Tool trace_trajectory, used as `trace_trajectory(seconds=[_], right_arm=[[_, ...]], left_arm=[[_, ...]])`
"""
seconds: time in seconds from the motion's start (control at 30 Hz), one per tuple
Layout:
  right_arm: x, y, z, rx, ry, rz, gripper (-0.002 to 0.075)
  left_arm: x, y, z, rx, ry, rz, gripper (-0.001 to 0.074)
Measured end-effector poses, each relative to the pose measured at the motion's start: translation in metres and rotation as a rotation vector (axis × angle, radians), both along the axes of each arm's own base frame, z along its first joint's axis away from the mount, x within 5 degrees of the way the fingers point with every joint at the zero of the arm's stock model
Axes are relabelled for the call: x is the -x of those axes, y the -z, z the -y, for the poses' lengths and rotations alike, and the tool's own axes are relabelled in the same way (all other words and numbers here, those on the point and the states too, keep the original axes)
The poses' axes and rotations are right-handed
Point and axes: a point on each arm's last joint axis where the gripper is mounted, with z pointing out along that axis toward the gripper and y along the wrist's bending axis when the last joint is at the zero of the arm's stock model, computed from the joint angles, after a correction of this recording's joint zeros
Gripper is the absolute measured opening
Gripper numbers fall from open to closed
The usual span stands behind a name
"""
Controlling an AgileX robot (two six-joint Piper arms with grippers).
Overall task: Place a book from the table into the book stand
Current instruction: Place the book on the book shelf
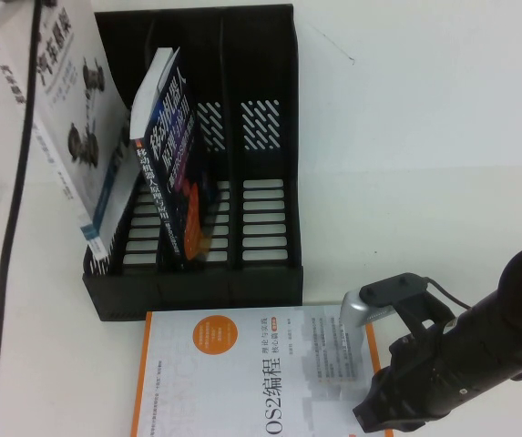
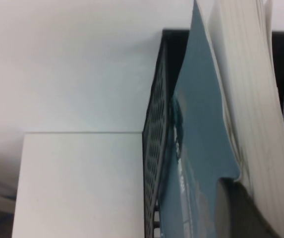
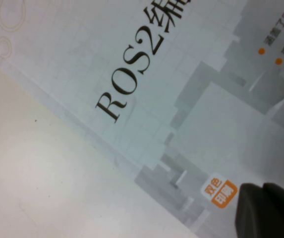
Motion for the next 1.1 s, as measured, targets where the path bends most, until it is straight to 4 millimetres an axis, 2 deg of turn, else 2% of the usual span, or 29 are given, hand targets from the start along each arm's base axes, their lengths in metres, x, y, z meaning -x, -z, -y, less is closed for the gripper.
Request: trace_trajectory(seconds=[0.23,0.3,0.53,0.77,1.1], right_arm=[[0.0,0.0,0.0,0.0,0.0,0.0,-0.0001],[0.0,0.0,0.0,0.0,0.0,0.0,-0.0001],[0.002,0.0,0.0,0.0,-0.011,-0.019,-0.0001],[0.004,-0.001,0.0,-0.002,-0.024,-0.038,-0.0001],[0.008,-0.013,0.001,-0.023,-0.032,-0.017,-0.0001]], left_arm=[[-0.025,0.028,0.005,-0.004,-0.001,-0.07,0.013],[-0.028,0.031,0.006,0.001,0.002,-0.063,0.013],[-0.036,0.035,0.009,0.009,0.013,-0.038,0.0167],[-0.042,0.026,0.01,0.042,0.01,0.069,0.0183],[-0.041,0.028,0.01,0.042,0.008,0.051,0.0187]])
